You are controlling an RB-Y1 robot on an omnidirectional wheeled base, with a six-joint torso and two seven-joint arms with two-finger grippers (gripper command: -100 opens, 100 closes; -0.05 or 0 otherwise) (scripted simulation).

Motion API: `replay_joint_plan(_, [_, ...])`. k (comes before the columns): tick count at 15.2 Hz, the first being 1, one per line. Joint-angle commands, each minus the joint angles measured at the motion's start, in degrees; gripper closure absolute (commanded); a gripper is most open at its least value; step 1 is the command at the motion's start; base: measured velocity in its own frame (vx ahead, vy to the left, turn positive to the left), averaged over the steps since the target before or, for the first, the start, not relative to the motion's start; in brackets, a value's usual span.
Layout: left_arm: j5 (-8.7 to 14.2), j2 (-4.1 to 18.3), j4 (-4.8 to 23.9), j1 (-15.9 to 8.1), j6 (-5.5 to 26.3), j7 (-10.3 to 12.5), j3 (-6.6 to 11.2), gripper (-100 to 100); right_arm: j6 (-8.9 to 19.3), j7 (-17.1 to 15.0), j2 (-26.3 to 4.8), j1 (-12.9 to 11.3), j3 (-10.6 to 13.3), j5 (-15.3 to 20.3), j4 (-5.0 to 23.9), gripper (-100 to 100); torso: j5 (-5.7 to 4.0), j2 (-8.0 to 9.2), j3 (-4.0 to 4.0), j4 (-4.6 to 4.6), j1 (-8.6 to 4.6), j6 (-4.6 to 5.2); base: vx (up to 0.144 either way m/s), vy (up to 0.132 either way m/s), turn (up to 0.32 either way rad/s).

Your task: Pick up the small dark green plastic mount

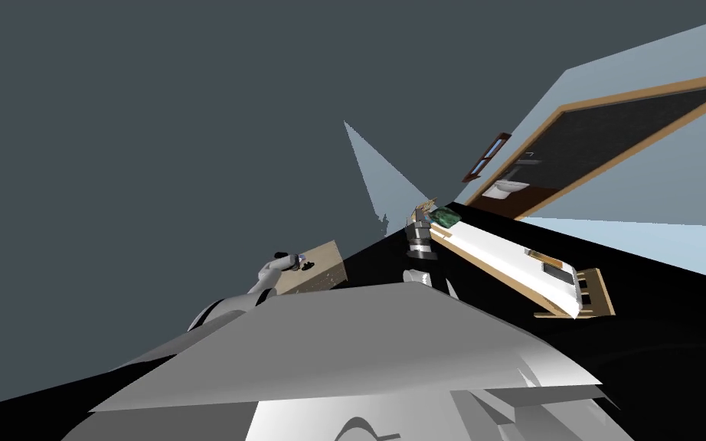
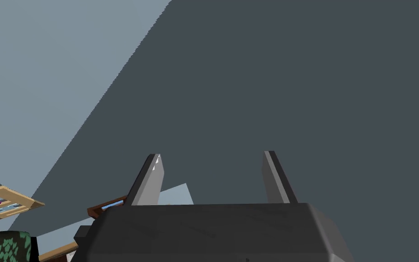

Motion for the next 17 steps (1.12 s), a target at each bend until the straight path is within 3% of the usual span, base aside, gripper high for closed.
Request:
replay_joint_plan(1, [0.55, 0.22, 2.79, -1.22, 0.3, -0.39, 0.09, -100, 0.0, 0.0, 0.0, 0.0, 0.0, 0.0, 0.0, 0, 0.0, 0.0, 0.0, 0.0, 0.0, 0.0, -0.01, 0.015, -0.031])
replay_joint_plan(2, [0.55, 0.22, 2.79, -1.22, 0.3, -0.39, 0.09, -100, 0.0, 0.0, 0.0, 0.0, 0.0, 0.0, 0.0, 0, 0.0, -0.01, 0.0, 0.0, 0.0, -0.01, -0.005, 0.009, 0.005])
replay_joint_plan(3, [0.86, 0.23, 5.07, -2.42, 1.99, -0.37, 0.36, -100, 0.0, 0.0, 0.0, 0.0, 0.0, 0.0, 0.0, 0, -0.01, -0.03, -0.01, 0.0, -0.01, -0.02, -0.006, 0.007, -0.061])
replay_joint_plan(5, [1.14, 0.23, 6.62, -3.52, 3.52, -0.36, 0.6, -100, 0.0, 0.0, 0.0, 0.0, 0.0, 0.0, 0.0, 0, -0.01, -0.03, -0.02, 0.0, -0.03, 0.0, -0.007, 0.011, -0.093])
replay_joint_plan(7, [1.14, 0.23, 7.13, -3.52, 3.52, -0.36, 0.6, -100, 0.0, 0.0, 0.0, 0.0, 0.0, 0.0, 0.0, 0, -0.01, -0.03, -0.02, 0.0, -0.02, 0.0, -0.006, 0.014, -0.046])
replay_joint_plan(11, [1.81, 0.16, 11.93, -6.22, 7.09, -0.32, 1.18, -100, 0.0, 0.0, 0.0, 0.0, 0.0, 0.0, 0.0, 0, 0.0, -0.05, -0.03, -0.01, -0.02, 0.0, -0.004, 0.012, -0.076])
replay_joint_plan(13, [1.81, 0.16, 11.93, -6.22, 7.09, -0.32, 1.18, -100, 0.0, 0.0, 0.0, 0.0, 0.0, 0.0, 0.0, 0, -0.01, -0.03, -0.02, -0.01, -0.02, -0.01, -0.008, 0.009, -0.027])
replay_joint_plan(15, [2.1, 0.09, 13.85, -7.37, 8.53, -0.3, 1.41, -100, 0.0, 0.0, 0.0, 0.0, 0.0, 0.0, 0.0, 0, -0.01, -0.04, -0.02, -0.01, -0.04, -0.01, -0.006, 0.006, -0.026])
replay_joint_plan(16, [1.98, 0.12, 13.11, -6.88, 7.7, -0.31, 1.3, -100, 0.0, 0.0, 0.0, 0.0, 0.0, 0.0, 0.0, 0, -0.01, -0.04, -0.02, -0.01, -0.04, 0.0, -0.005, 0.006, -0.017])
replay_joint_plan(17, [1.11, -0.66, 14.67, -6.98, 6.15, 1.44, 1.21, -100, 0.0, 0.0, 0.0, 0.01, 0.0, 0.0, 0.0, 0, -0.01, -0.04, -0.02, -0.01, -0.04, -0.02, -0.024, 0.031, -0.089])
